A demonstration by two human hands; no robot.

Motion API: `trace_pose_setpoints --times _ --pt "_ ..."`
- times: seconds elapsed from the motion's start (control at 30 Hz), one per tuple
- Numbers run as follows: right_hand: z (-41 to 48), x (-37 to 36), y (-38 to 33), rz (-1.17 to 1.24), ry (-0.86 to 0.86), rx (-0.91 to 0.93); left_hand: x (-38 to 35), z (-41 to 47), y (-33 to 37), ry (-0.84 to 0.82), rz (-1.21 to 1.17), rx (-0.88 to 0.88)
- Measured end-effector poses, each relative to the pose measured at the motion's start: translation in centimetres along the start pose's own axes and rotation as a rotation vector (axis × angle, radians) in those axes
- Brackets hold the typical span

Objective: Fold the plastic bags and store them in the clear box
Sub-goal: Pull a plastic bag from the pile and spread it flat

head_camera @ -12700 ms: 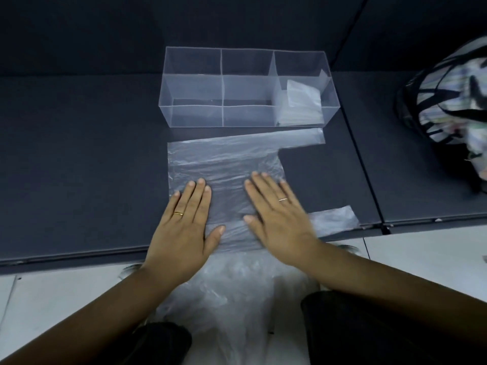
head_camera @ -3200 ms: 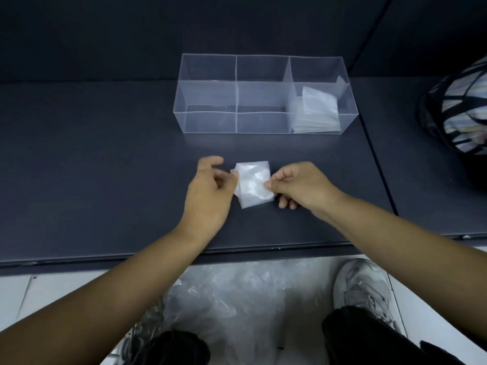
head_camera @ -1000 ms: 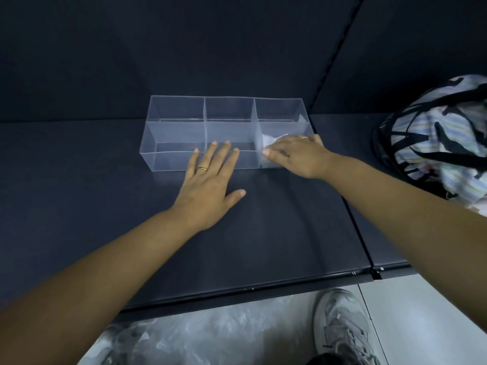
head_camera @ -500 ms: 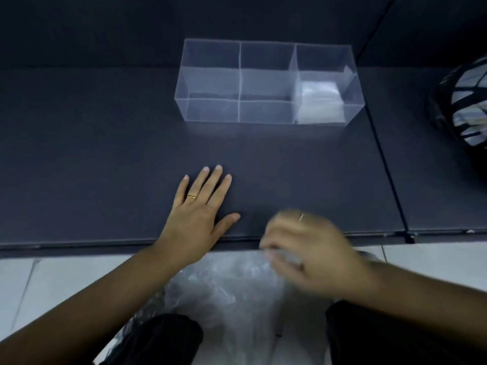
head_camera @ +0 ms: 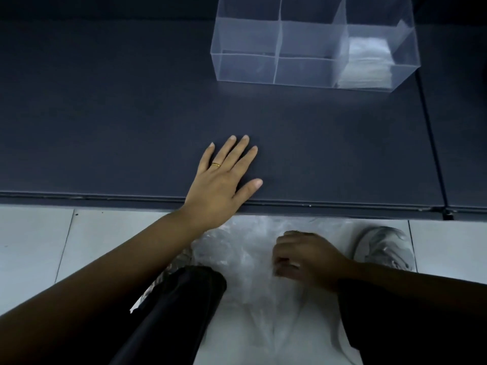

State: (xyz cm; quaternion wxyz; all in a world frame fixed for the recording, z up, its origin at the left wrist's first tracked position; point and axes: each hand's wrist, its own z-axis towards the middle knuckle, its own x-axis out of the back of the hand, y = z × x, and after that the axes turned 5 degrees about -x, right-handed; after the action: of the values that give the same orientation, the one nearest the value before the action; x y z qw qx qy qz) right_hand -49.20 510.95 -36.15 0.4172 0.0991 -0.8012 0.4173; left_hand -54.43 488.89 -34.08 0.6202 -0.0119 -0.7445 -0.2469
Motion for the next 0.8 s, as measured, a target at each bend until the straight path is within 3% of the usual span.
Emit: trace_pose_setpoints --times 0.1,0.2,0.4,0.53,0.7,0.8 --pt "-0.3 4.9 -1.4 0.242 0.232 -0.035 2.0 0.4 -0.3 -0.061 -0.459 0.09" --pt "-0.3 9.1 -1.7 0.431 0.419 -0.114 4.3 0.3 -0.8 -0.135 -0.764 0.191" --pt "0.3 12.6 0.0 0.542 0.484 -0.248 6.9 1.3 0.0 -0.358 -1.253 0.141" --pt "-0.1 13.1 1.0 0.633 0.427 -0.295 6.9 1.3 1.9 -0.478 -1.184 0.04" --pt "-1.1 15.2 3.2 0.761 0.577 -0.477 6.1 1.7 1.3 -0.164 -1.06 0.282" --pt "-1.1 16.3 4.8 0.538 0.724 -0.634 5.8 1.9 0.2 -0.043 -1.155 0.441"
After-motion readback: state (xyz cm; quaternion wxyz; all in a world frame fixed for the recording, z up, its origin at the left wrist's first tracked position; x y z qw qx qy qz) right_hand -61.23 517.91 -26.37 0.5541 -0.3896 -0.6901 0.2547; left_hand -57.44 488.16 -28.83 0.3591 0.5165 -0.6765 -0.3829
